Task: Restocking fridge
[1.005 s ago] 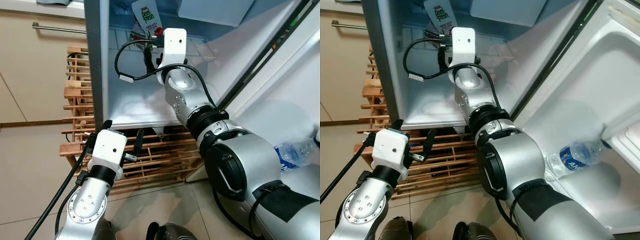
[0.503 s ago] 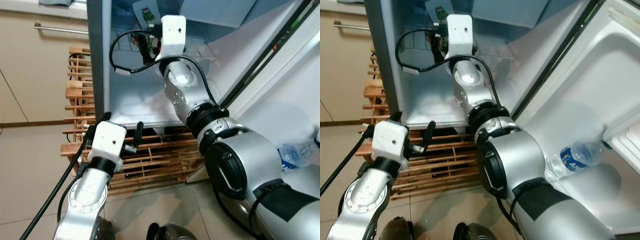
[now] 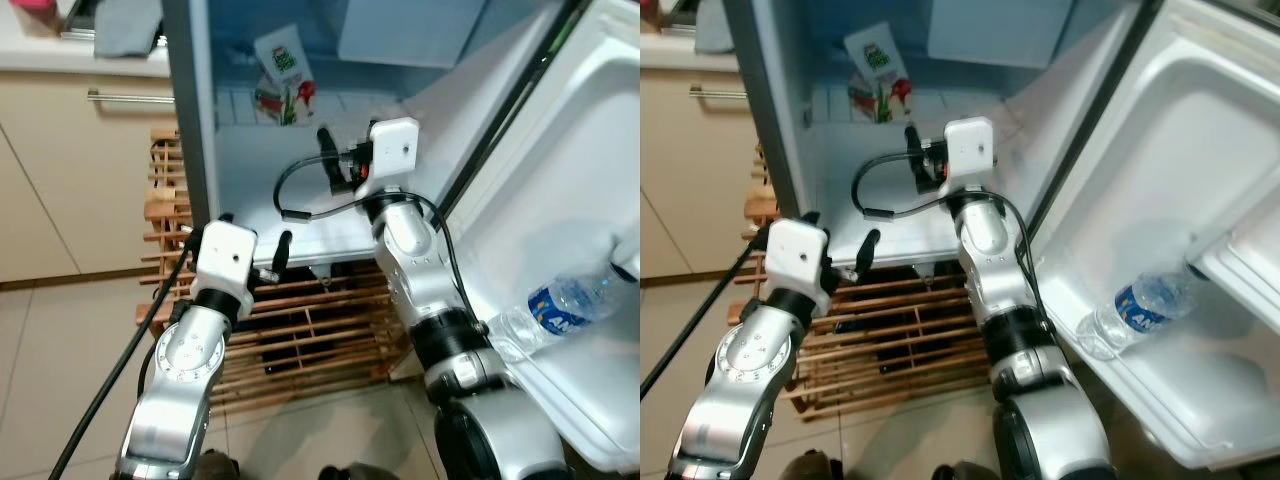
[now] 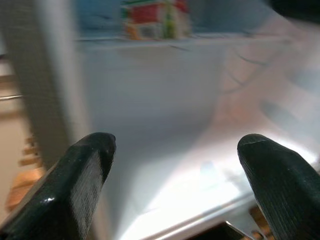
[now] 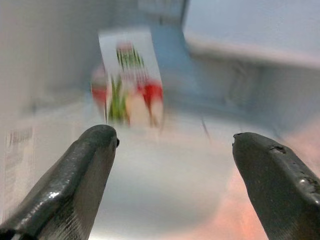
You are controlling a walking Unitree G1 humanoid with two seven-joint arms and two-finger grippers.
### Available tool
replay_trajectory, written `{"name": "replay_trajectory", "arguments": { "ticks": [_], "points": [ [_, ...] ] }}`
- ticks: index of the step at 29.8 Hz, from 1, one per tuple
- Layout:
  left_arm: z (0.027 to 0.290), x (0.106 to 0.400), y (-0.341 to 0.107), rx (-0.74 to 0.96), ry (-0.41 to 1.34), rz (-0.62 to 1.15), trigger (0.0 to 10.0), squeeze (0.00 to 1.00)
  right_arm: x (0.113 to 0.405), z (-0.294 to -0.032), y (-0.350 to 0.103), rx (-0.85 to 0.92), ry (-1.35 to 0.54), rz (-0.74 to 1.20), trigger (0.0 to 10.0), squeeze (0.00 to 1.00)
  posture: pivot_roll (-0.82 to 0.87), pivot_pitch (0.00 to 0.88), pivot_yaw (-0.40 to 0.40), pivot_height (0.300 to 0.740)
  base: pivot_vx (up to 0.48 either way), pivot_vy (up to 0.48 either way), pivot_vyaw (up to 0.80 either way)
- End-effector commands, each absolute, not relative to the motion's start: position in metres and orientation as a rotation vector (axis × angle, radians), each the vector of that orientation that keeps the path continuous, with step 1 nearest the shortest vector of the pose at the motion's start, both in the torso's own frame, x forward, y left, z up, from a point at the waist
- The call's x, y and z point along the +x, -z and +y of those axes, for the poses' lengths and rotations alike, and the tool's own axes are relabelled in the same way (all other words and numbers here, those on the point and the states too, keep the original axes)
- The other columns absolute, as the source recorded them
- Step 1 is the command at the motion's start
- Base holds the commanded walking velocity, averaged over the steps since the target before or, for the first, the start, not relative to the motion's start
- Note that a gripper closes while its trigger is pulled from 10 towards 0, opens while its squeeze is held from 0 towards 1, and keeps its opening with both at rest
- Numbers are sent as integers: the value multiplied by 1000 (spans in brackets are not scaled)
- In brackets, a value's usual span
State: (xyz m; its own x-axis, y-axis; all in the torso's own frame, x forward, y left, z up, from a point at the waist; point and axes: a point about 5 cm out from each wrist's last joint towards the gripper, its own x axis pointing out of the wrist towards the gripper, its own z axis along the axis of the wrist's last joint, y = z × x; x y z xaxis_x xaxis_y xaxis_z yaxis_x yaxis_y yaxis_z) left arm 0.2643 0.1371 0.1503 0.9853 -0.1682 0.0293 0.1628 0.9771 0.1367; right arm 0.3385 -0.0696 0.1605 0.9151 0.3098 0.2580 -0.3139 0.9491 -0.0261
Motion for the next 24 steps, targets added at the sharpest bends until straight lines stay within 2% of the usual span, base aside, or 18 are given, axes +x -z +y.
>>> {"name": "replay_trajectory", "arguments": {
  "ticks": [1, 4, 6, 9, 24],
  "points": [
    [142, 265, -151, 119, 152, -22, 10000, 0, 334, -86, -155, -24, -285, -246, 10000, 0, 123, 0, -64, 740, 0, 0, 0],
    [151, 267, -161, 165, 148, -37, 10000, 0, 326, -105, -137, -38, -213, -198, 10000, 0, 120, 0, -16, 740, 0, 0, 0],
    [152, 268, -163, 175, 150, -45, 10000, 0, 323, -111, -133, -34, -189, -180, 10000, 0, 120, 0, -16, 740, 0, 0, 0],
    [145, 288, -168, 169, 174, -63, 10000, 0, 314, -135, -122, -43, -88, -133, 10000, 0, 80, 0, 18, 740, 0, 0, 0],
    [130, 310, -153, 44, 148, -28, 10000, 0, 320, -165, -106, -58, 3, -7, 10000, 0, 14, 0, 1, 740, 0, 0, 0]
  ]
}}
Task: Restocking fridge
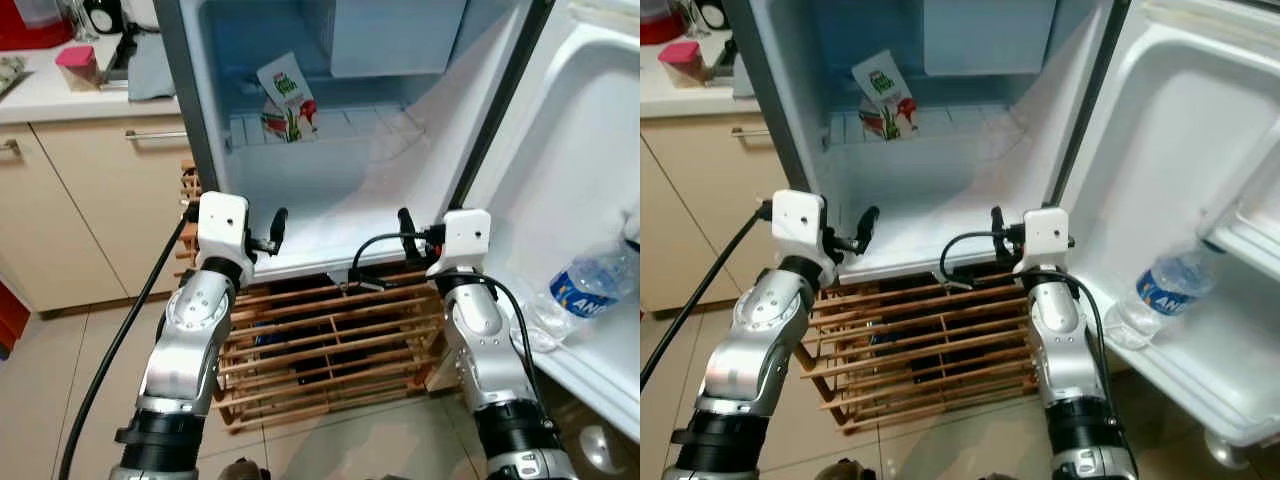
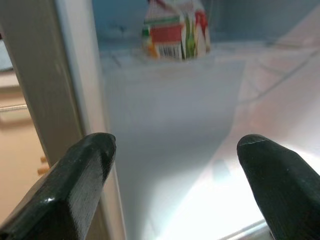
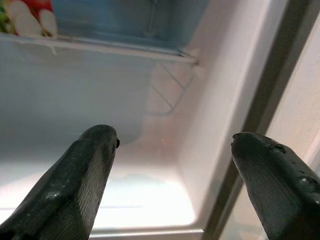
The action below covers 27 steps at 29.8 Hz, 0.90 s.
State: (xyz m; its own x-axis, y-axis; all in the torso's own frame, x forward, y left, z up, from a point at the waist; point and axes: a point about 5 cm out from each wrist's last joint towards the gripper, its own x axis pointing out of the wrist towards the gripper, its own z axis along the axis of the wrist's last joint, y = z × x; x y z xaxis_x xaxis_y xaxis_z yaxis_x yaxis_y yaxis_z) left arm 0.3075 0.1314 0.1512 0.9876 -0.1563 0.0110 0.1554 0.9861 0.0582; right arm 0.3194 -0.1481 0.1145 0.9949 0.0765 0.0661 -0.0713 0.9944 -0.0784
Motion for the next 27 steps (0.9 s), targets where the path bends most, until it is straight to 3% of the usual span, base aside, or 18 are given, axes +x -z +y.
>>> {"name": "replay_trajectory", "arguments": {
  "ticks": [1, 10, 18, 27],
  "points": [
    [130, 310, -152, 39, 147, -28, 10000, 0, 321, -166, -107, -60, 2, -5, 10000, 0, 5, 0, -4, 740, 0, 0, 0],
    [131, 306, -142, 19, 113, -25, 10000, 0, 316, -165, -95, -82, -43, 56, 10000, 0, 21, 0, -50, 740, 0, 0, 0],
    [135, 305, -145, 35, 97, -41, 10000, 0, 313, -147, -86, -87, -105, 89, 10000, 0, 34, 0, -41, 740, 0, 0, 0],
    [133, 310, -146, 47, 108, -55, 10000, 0, 315, -151, -83, -85, -95, 97, 10000, 0, 31, 0, -34, 740, 0, 0, 0]
  ]
}}
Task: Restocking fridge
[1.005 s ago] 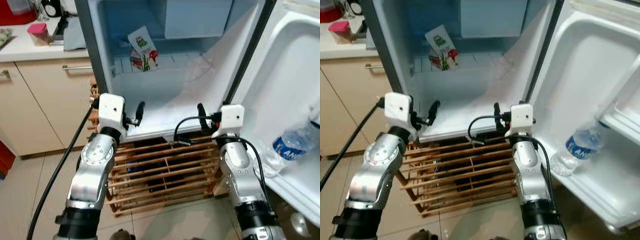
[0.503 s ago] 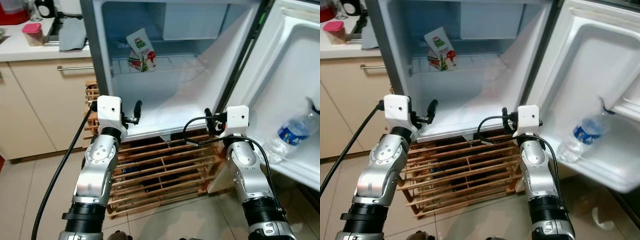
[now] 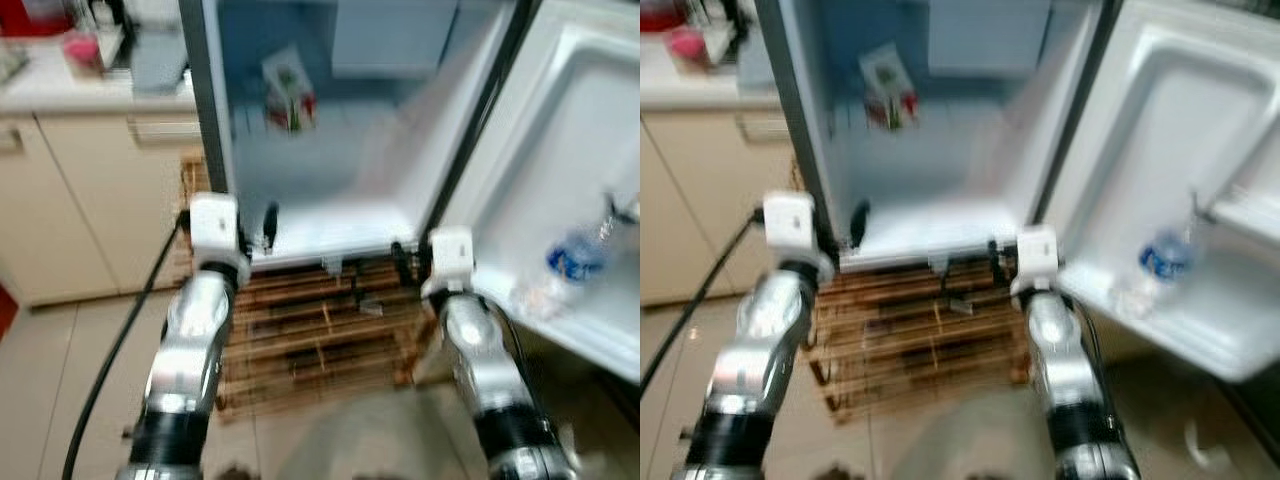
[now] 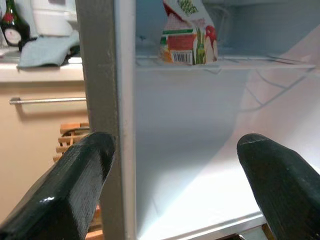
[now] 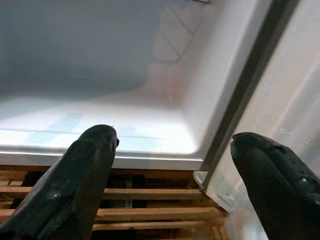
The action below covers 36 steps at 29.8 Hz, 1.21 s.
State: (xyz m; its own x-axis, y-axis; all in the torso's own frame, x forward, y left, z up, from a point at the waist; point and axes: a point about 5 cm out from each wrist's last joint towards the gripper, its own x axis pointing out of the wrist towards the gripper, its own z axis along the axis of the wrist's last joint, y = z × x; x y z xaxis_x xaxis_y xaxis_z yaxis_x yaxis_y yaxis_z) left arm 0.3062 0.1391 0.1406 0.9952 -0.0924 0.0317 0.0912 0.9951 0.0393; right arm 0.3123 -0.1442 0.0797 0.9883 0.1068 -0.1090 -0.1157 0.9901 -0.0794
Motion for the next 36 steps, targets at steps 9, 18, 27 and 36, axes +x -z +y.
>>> {"name": "replay_trajectory", "arguments": {
  "ticks": [9, 18, 27, 36],
  "points": [
    [129, 314, -146, 55, 127, -63, 10000, 0, 312, -149, -78, -94, -103, 106, 10000, 0, 4, 0, -26, 740, -53, 0, 0],
    [128, 312, -143, 55, 132, -59, 10000, 0, 306, -155, -72, -109, -103, 127, 10000, 0, -6, 0, -31, 740, -245, 0, 0],
    [129, 313, -143, 55, 130, -62, 10000, 0, 304, -155, -68, -114, -107, 143, 10000, 0, -15, 0, -22, 740, -250, 0, 0],
    [123, 320, -144, 65, 161, -72, 10000, 0, 292, -157, -56, -142, -102, 175, 10000, 0, -52, 0, 3, 740, 0, -139, 444]
  ]
}}
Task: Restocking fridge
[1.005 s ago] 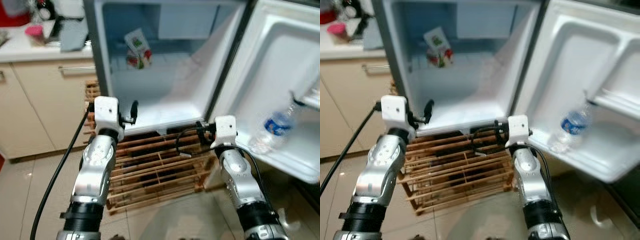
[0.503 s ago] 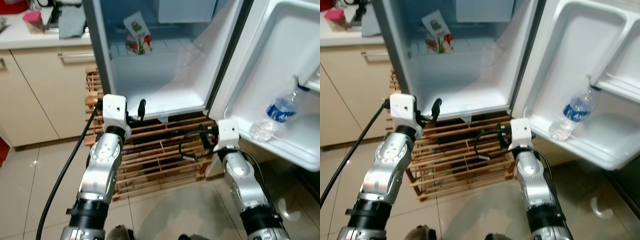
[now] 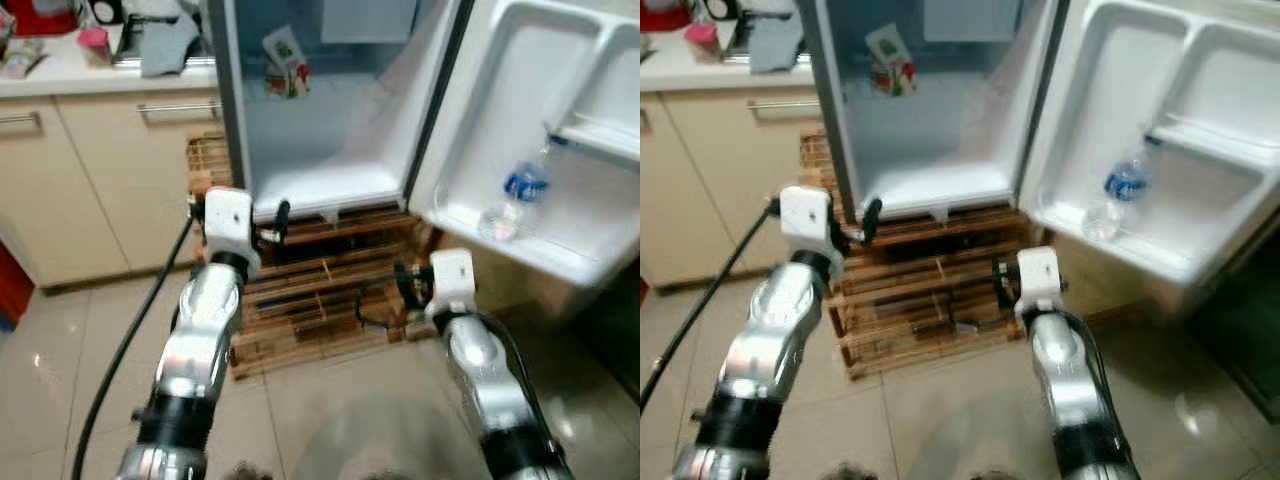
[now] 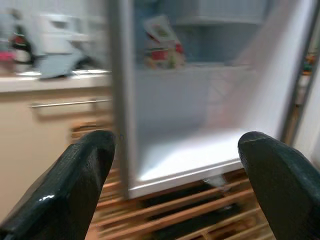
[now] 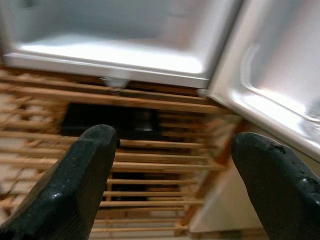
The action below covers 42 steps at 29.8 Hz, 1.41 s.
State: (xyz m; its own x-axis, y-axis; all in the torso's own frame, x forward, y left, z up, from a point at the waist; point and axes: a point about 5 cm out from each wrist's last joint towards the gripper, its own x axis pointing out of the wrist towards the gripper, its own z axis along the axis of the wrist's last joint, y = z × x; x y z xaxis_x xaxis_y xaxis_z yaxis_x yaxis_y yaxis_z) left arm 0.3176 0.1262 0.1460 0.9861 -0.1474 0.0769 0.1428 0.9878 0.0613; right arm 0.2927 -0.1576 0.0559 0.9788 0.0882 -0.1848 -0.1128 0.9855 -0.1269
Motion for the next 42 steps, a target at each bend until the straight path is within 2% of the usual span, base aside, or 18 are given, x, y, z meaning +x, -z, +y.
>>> {"name": "replay_trajectory", "arguments": {
  "ticks": [1, 8, 11, 18, 21, 29, 39, 42],
  "points": [
    [123, 320, -144, 65, 163, -71, 10000, 0, 291, -159, -55, -141, -96, 179, 10000, 0, -52, 0, 3, 740, 0, -439, 794],
    [122, 322, -144, 72, 184, -69, 10000, 0, 278, -173, -36, -200, -77, 240, 10000, 0, -66, 0, 15, 740, 0, -426, 182],
    [124, 323, -145, 73, 181, -69, 10000, 0, 261, -185, -13, -232, -63, 348, 10000, 0, -71, 0, 22, 740, 0, -421, 0],
    [124, 323, -143, 79, 183, -66, 10000, 0, 241, -199, 13, -243, -32, 478, 10000, 0, -78, 0, 29, 740, 0, -423, 0],
    [122, 324, -143, 82, 187, -65, 10000, 0, 222, -212, 37, -305, -23, 623, 10000, 0, -78, 0, 31, 740, 0, -424, 0],
    [125, 327, -147, 80, 170, -72, 10000, 0, 194, -237, 59, -369, 59, 785, 10000, 0, -79, 0, 37, 740, 33, -420, 0],
    [127, 330, -149, 49, 146, -75, 10000, 0, 208, -235, 53, -404, 115, 740, 10000, 0, -80, 0, 37, 740, 304, -369, 0],
    [138, 332, -145, -28, 66, -41, 10000, 0, 237, -239, 35, -437, 156, 668, 10000, 0, -77, 0, 37, 740, 332, -341, 0]
  ]
}}
